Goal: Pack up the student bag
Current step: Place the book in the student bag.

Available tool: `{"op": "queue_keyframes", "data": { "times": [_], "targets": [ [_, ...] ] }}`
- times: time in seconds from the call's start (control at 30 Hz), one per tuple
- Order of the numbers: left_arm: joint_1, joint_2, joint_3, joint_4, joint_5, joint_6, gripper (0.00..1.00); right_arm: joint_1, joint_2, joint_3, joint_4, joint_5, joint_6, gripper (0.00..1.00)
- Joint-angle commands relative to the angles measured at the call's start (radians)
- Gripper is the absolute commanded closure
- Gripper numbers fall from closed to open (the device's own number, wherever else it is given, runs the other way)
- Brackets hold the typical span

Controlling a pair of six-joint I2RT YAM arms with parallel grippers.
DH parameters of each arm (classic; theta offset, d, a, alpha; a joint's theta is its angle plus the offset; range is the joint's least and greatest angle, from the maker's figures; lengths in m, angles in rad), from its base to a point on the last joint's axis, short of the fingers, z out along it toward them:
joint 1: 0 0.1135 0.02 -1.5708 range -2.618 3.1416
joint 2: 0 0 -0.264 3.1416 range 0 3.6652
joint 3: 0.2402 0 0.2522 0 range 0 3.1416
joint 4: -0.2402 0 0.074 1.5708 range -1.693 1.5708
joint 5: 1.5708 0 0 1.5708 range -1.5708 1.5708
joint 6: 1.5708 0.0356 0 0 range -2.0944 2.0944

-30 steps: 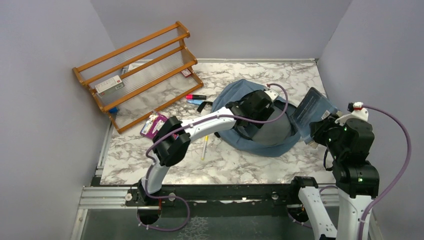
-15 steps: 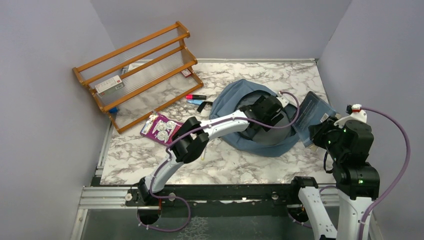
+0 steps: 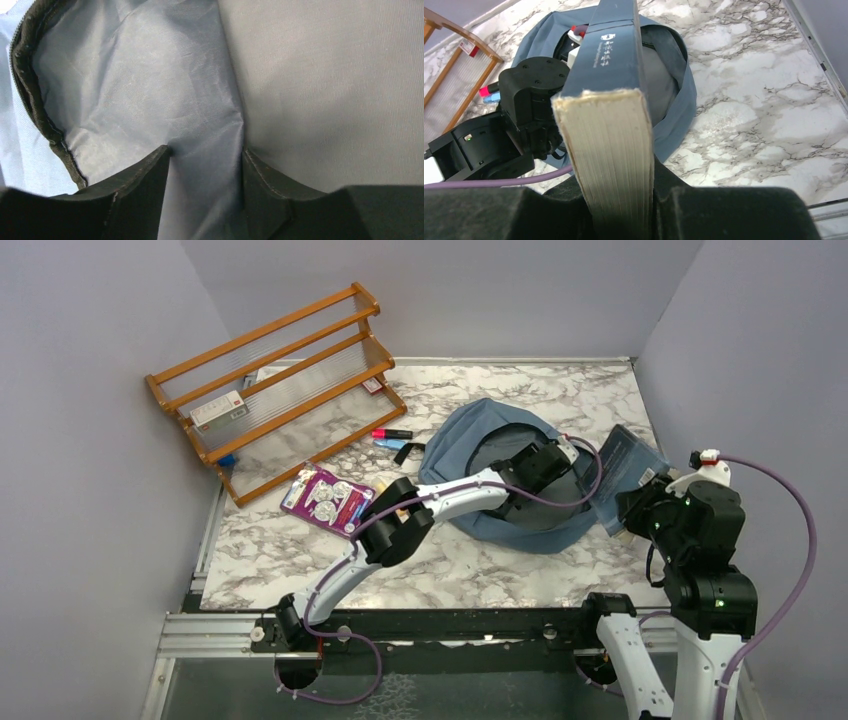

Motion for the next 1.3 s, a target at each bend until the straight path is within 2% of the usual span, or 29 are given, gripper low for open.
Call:
{"op": "queue_keyframes", "data": {
  "times": [0.0, 0.23, 0.37, 0.53, 0.77, 1.13, 1.27],
  "targets": [
    [-0.002, 0.005, 0.015, -0.023, -0.081, 0.033, 0.52, 0.000, -0.021, -0.001, 0.097, -0.022, -0.003, 0.99],
    [-0.001, -0.044, 0.020, -0.023, -0.135, 0.069, 0.85, 0.000, -0.025, -0.020, 0.108, -0.030, 0.019, 0.99],
    [0.001, -0.089, 0.027, -0.023, -0.119, 0.070, 0.95, 0.000, -0.025, -0.033, 0.110, -0.030, 0.035, 0.99],
    [0.010, -0.154, 0.019, -0.025, -0.079, 0.045, 1.00, 0.000, -0.017, -0.048, 0.118, -0.030, 0.082, 0.99],
    [0.054, -0.260, -0.023, -0.025, 0.026, -0.031, 1.00, 0.000, 0.002, -0.069, 0.147, -0.098, 0.166, 0.99],
    [0.096, -0.327, -0.028, -0.026, 0.132, -0.076, 1.00, 0.000, 0.058, -0.204, 0.351, -0.349, 0.356, 0.99],
    [0.097, -0.330, -0.030, -0.028, 0.159, -0.080, 1.00, 0.000, 0.089, -0.251, 0.438, -0.378, 0.400, 0.99]
  ]
}}
